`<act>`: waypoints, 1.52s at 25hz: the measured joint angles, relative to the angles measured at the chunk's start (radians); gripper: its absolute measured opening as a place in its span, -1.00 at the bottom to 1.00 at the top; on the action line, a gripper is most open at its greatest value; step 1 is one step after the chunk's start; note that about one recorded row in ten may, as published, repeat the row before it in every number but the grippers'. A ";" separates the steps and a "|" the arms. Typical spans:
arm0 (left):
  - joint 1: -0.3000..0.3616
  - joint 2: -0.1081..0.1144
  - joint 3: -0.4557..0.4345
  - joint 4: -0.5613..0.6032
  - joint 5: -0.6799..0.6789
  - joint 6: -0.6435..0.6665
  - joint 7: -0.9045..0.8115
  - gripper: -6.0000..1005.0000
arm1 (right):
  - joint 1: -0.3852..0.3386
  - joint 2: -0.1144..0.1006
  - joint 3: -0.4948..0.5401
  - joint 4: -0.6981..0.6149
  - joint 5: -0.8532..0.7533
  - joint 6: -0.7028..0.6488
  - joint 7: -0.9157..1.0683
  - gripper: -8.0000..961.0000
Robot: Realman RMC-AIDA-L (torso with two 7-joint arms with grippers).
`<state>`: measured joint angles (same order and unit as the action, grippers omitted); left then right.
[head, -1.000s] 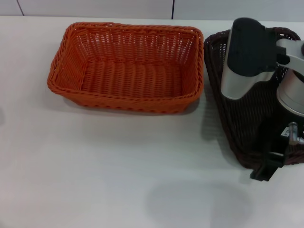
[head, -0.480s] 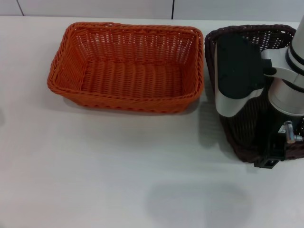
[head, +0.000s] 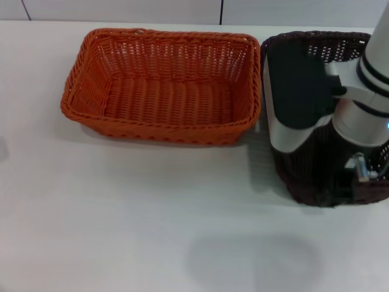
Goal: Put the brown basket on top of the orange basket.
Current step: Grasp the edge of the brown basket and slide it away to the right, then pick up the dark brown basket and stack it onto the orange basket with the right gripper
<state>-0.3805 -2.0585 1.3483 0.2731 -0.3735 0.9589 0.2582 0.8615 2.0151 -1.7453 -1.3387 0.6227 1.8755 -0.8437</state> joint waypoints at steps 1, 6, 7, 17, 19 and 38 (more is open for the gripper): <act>-0.001 0.000 0.000 0.000 0.000 0.000 0.002 0.25 | -0.005 0.004 0.021 -0.025 0.000 -0.002 -0.005 -0.40; -0.002 0.000 0.000 -0.002 0.000 0.000 0.004 0.25 | -0.052 0.022 0.141 -0.191 -0.069 -0.105 -0.020 -0.41; -0.002 0.000 0.000 -0.002 0.001 0.000 0.004 0.25 | -0.061 0.030 0.162 -0.217 -0.097 -0.140 -0.019 -0.43; 0.006 0.001 -0.002 -0.002 0.008 0.005 0.004 0.25 | -0.073 0.061 0.164 -0.330 -0.154 -0.394 0.100 -0.52; 0.005 0.003 -0.002 -0.002 0.008 0.005 0.004 0.25 | -0.065 0.061 0.164 -0.339 -0.155 -0.395 0.111 -0.52; -0.015 0.014 -0.021 -0.003 0.001 0.008 0.004 0.25 | -0.006 0.061 0.127 -0.599 -0.187 -0.419 0.060 -0.53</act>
<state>-0.3956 -2.0448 1.3268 0.2698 -0.3721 0.9666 0.2623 0.8560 2.0759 -1.6178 -1.9380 0.4356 1.4562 -0.7834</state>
